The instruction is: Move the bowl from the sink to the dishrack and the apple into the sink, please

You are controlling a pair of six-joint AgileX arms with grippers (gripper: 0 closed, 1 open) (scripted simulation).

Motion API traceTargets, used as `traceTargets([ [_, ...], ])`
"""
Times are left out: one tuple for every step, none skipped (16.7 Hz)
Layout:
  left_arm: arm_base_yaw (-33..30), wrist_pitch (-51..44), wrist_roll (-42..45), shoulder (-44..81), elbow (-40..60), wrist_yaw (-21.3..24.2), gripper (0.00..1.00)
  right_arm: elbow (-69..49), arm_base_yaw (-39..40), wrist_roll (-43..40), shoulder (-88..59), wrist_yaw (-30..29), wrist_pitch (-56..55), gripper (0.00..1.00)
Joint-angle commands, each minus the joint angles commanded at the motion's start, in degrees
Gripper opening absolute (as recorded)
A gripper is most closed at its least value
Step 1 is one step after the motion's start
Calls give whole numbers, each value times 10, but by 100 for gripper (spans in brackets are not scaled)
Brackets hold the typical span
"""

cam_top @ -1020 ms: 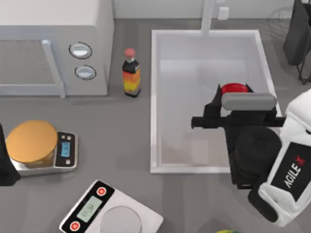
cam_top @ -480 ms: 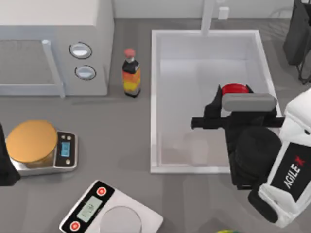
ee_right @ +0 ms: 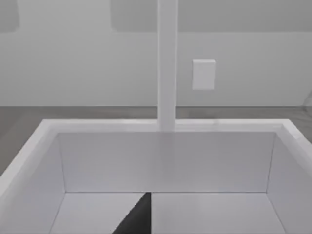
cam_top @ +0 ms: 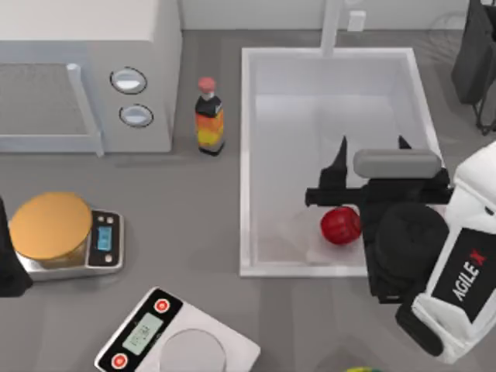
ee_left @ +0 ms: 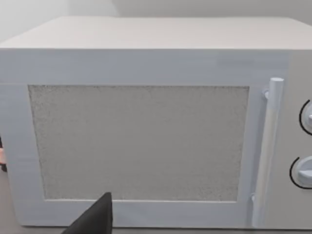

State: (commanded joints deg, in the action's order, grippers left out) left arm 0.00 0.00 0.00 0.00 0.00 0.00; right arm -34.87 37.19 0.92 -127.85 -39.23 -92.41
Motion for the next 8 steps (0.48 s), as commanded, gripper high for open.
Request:
traceTargets([
  [0,0,0,0,0,0,100,0,0,0,0,0,0,100],
  [0,0,0,0,0,0,100,0,0,0,0,0,0,100],
  [0,0,0,0,0,0,100,0,0,0,0,0,0,100],
  [0,0,0,0,0,0,100,0,0,0,0,0,0,100],
  [0,0,0,0,0,0,100,0,0,0,0,0,0,100],
  [0,0,0,0,0,0,100,0,0,0,0,0,0,100],
  [0,0,0,0,0,0,100,0,0,0,0,0,0,100],
  [0,0,0,0,0,0,100,0,0,0,0,0,0,100],
])
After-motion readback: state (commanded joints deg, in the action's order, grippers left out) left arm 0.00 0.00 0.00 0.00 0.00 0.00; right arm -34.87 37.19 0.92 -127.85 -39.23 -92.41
